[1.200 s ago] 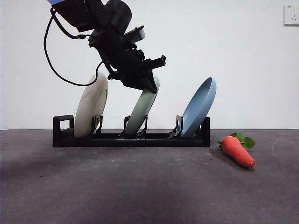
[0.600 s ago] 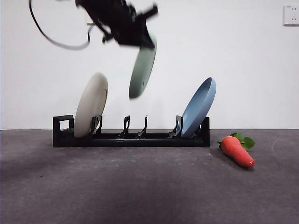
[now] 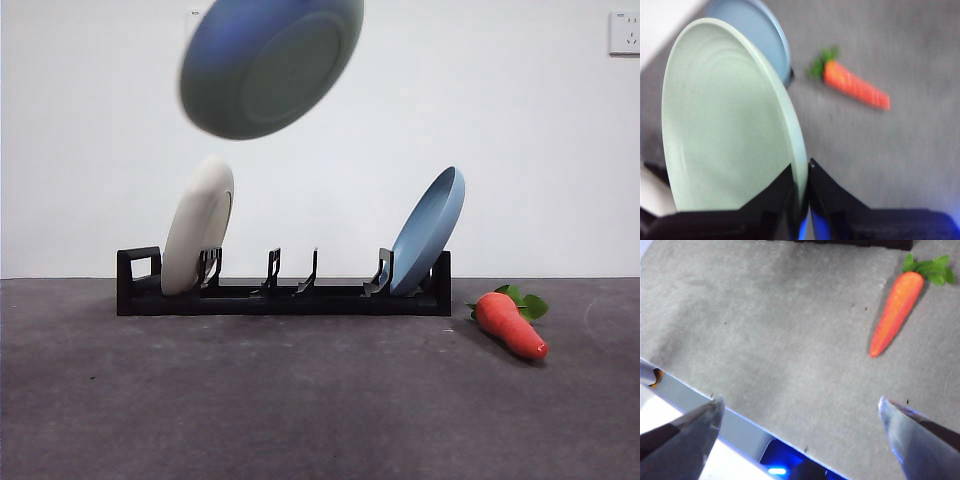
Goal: Take the green plate from the plate rack,put the plate on the table,take the carrot from the table,put the carrot in the plate
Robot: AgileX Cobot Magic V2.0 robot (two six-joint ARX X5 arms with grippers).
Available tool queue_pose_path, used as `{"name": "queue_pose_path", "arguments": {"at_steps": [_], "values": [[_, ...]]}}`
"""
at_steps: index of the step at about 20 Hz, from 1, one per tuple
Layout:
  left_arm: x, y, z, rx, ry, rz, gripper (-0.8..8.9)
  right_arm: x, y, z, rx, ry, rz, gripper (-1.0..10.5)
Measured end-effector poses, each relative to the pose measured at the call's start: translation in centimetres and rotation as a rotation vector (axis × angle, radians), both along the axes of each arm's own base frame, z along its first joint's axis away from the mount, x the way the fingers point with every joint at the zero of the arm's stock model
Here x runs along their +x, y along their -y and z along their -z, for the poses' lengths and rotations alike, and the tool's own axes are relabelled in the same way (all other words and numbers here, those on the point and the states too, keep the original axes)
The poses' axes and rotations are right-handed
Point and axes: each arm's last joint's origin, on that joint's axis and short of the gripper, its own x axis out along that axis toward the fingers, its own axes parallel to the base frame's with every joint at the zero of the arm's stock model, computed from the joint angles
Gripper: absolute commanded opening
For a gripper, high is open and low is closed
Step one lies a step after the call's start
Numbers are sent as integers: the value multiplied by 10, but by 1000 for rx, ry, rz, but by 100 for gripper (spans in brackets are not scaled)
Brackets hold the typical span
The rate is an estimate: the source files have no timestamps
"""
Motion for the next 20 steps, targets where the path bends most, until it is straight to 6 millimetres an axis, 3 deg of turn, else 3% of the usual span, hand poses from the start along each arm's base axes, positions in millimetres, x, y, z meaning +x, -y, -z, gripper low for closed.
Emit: {"name": "queue_pose_path", "arguments": {"at_steps": [3, 6, 12, 17, 20], "values": [[-18, 19, 31, 155, 8, 48, -5, 1, 0, -1, 3, 17, 2, 594], [-29, 38, 76, 248, 70, 58, -5, 3, 0, -3, 7, 40, 4, 594], [-44, 44, 182, 418, 160, 112, -5, 9, -1, -2, 10, 46, 7, 594], [-55, 41, 218, 417, 222, 154, -5, 22, -2, 1, 10, 36, 7, 594], [-56, 44, 248, 505, 193, 177, -6, 35, -3, 5, 12, 14, 12, 594]]}}
